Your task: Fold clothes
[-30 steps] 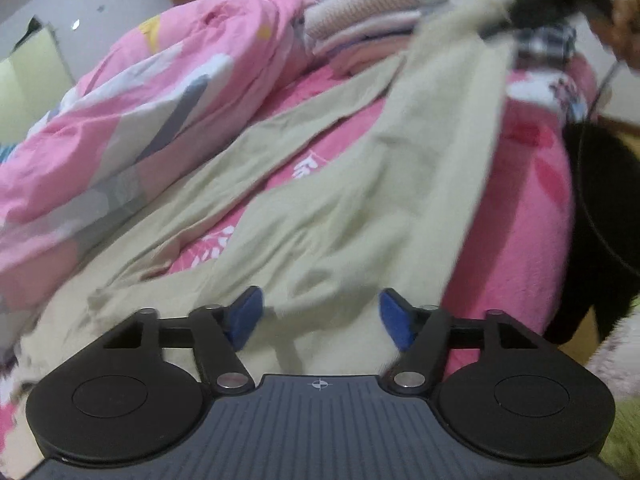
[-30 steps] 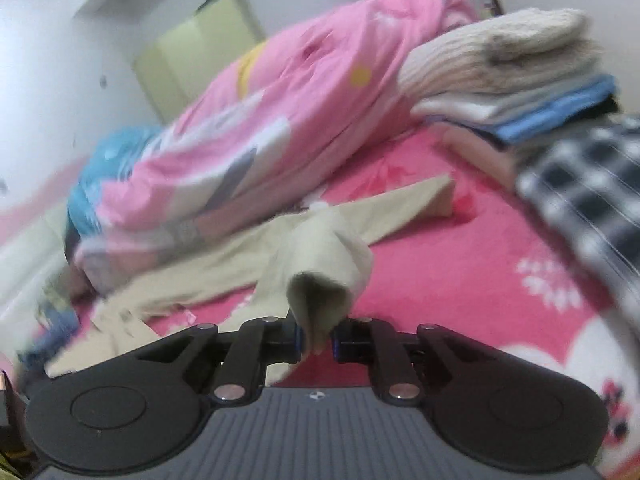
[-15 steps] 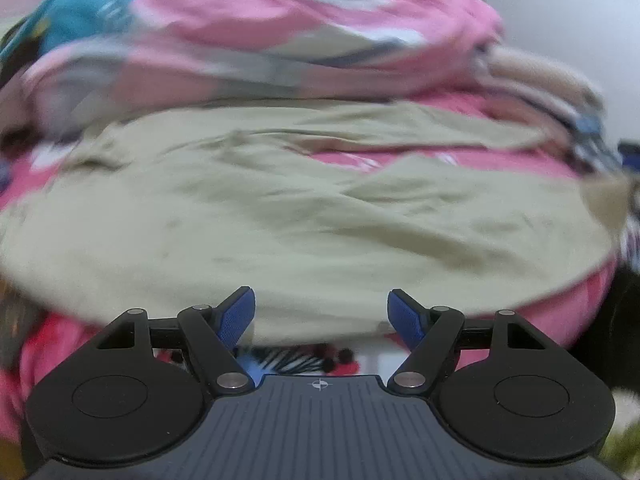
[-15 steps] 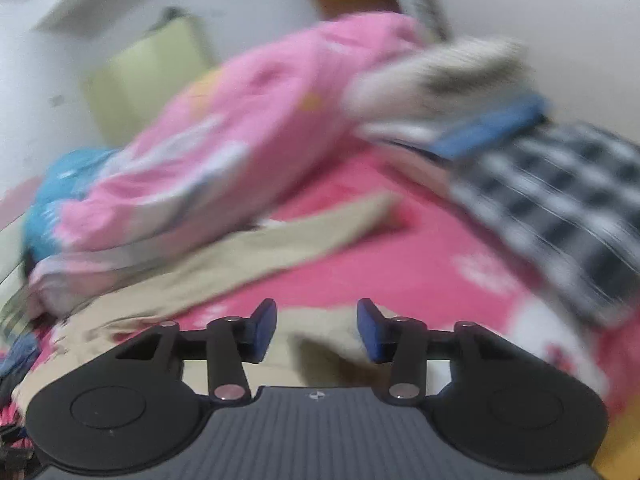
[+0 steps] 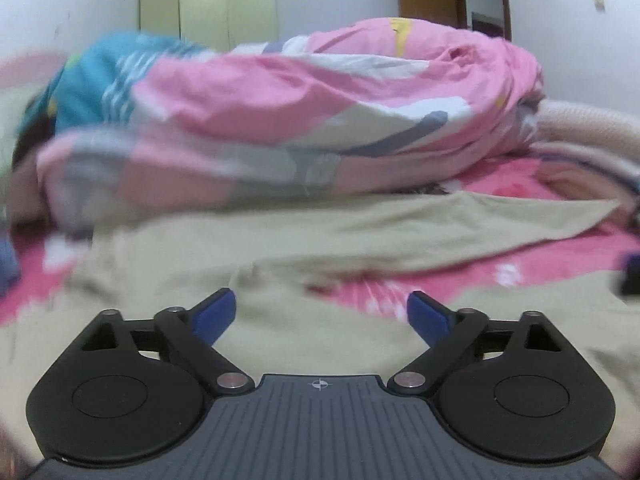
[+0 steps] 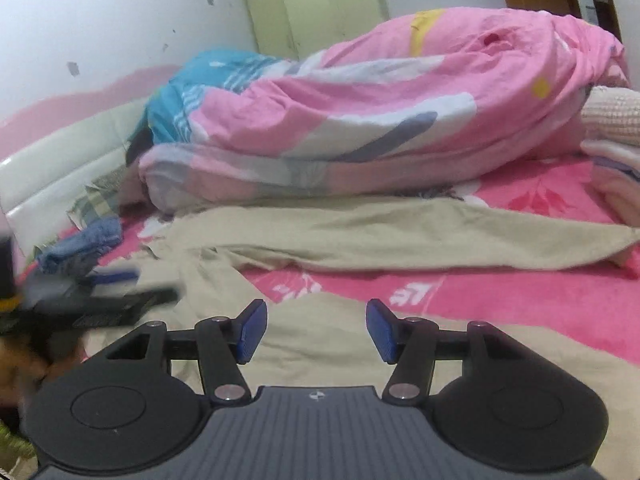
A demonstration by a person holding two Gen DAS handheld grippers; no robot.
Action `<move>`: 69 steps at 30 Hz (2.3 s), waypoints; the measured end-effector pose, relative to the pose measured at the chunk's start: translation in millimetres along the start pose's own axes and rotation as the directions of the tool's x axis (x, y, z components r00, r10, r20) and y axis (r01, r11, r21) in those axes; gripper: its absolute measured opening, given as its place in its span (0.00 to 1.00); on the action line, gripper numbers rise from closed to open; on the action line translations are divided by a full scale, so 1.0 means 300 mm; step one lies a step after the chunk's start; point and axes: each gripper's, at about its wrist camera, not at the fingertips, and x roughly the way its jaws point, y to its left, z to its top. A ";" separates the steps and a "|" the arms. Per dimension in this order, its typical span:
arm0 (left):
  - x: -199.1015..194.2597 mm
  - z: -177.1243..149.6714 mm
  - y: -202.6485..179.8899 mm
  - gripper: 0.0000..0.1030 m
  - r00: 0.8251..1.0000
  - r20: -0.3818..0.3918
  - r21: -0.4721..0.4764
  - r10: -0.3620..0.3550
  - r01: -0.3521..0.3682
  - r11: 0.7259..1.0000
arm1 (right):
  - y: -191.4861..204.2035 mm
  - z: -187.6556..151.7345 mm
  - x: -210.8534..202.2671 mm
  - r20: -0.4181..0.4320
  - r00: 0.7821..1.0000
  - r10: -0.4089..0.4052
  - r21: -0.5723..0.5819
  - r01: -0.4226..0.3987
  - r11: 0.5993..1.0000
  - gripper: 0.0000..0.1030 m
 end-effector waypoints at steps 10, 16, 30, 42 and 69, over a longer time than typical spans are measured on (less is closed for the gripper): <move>0.333 -0.085 -0.023 1.00 0.978 -0.208 -0.026 0.023 -0.030 0.999 | -0.042 -0.099 -0.020 -0.071 0.990 -0.123 0.045 0.127 0.991 0.57; 0.304 -0.090 -0.011 1.00 0.977 -0.212 -0.029 0.018 -0.025 0.999 | -0.072 -0.108 0.042 -0.112 0.987 -0.113 0.080 0.123 0.989 0.58; 0.329 -0.078 -0.021 1.00 0.976 -0.215 -0.024 0.018 -0.023 0.999 | -0.058 -0.121 0.162 -0.192 0.980 -0.045 0.103 0.066 0.992 0.58; 0.327 -0.078 -0.021 1.00 0.977 -0.214 -0.024 0.020 -0.025 0.999 | -0.027 -0.110 0.188 -0.228 0.973 -0.045 0.094 0.068 0.993 0.64; 0.327 -0.078 -0.021 1.00 0.977 -0.213 -0.024 0.021 -0.026 0.999 | 0.077 -0.099 0.275 -0.305 0.949 -0.077 -0.007 0.079 0.997 0.66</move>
